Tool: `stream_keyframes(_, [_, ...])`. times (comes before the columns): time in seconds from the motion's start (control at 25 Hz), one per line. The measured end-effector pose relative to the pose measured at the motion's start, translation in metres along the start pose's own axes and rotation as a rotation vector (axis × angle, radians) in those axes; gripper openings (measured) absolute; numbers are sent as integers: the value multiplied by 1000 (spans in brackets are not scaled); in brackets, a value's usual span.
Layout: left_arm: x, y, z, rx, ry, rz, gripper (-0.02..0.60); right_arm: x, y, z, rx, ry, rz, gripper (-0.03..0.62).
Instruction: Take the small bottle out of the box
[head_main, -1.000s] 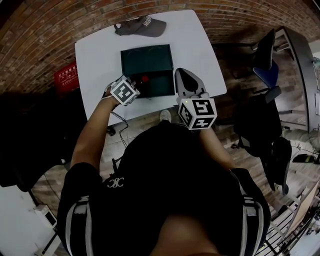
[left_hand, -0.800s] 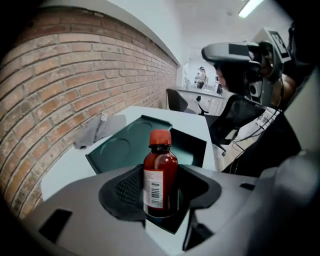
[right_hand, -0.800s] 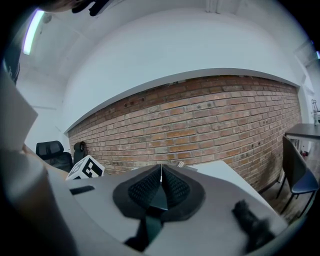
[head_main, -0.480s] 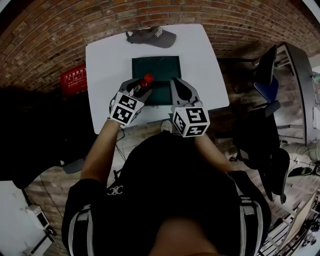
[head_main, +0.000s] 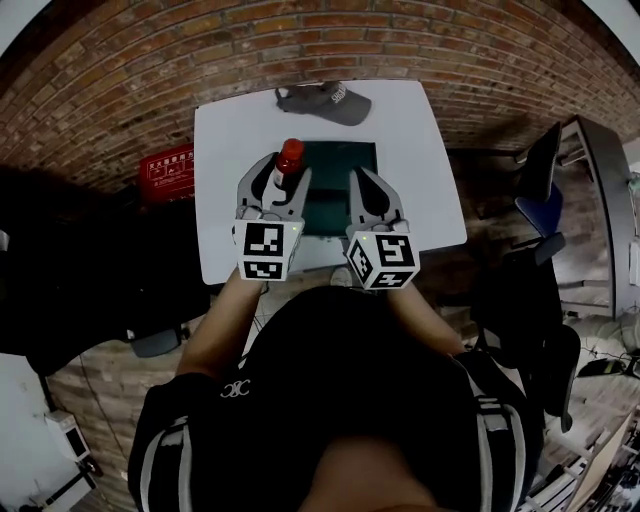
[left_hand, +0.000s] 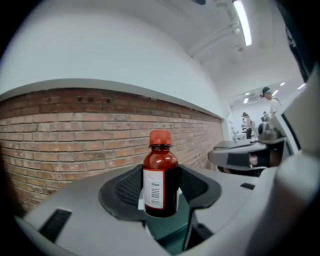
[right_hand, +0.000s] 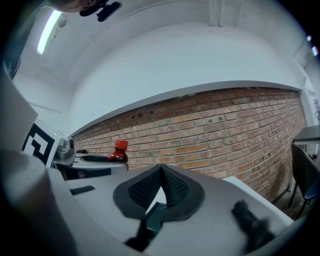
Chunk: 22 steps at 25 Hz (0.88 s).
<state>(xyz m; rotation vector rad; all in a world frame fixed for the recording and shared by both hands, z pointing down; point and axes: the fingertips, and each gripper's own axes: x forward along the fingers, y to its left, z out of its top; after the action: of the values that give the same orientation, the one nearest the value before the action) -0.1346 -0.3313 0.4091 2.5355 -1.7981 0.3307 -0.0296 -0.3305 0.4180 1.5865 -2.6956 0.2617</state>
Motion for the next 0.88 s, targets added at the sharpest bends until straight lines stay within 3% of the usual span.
stream_keyframes(0.08, [-4,11,12,-5,-45,94,225,5,-1,8,10,-20,-2,29])
stream_keyframes(0.16, [-5,16,17,-15,-64,137,225,10,-1,16,19,-42,-2,29])
stream_keyframes(0.88, [2,20,38,-22,-82,138,225,33,-5,32,-25,-83,-12,29])
